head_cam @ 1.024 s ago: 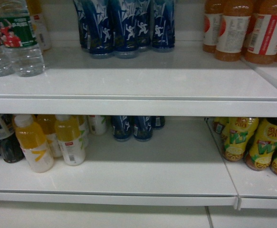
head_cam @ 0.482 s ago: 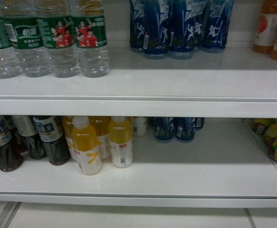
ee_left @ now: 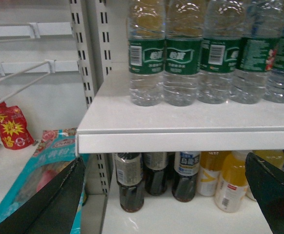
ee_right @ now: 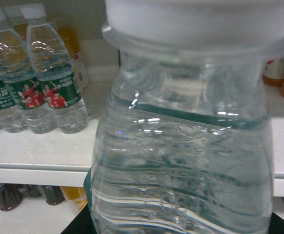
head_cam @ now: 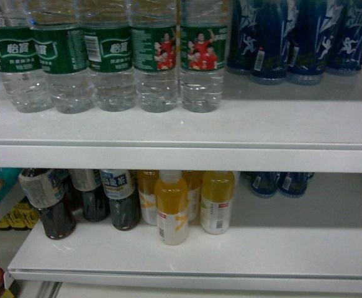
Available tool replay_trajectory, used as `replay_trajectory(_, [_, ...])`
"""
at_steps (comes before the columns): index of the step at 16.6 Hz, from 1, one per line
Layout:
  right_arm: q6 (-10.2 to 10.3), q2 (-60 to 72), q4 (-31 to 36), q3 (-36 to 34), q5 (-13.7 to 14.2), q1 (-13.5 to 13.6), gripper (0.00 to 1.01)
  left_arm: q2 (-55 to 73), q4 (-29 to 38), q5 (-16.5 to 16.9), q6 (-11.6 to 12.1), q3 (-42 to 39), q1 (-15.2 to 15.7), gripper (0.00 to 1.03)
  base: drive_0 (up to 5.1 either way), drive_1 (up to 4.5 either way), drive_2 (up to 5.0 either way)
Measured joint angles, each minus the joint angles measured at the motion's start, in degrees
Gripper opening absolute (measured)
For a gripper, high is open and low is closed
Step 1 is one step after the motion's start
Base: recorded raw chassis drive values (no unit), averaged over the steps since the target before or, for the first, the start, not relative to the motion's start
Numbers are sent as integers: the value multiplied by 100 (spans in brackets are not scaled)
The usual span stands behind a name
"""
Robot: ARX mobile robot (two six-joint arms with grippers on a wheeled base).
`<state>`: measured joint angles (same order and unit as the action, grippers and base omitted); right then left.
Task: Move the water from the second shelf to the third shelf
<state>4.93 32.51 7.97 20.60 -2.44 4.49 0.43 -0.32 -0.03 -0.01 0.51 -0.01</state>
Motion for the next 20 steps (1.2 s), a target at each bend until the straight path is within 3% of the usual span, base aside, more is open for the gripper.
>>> replay_trajectory(20, [0,-17,-2,0,-2,0,43,0,33,2,2,0,0,98,-477,367,113])
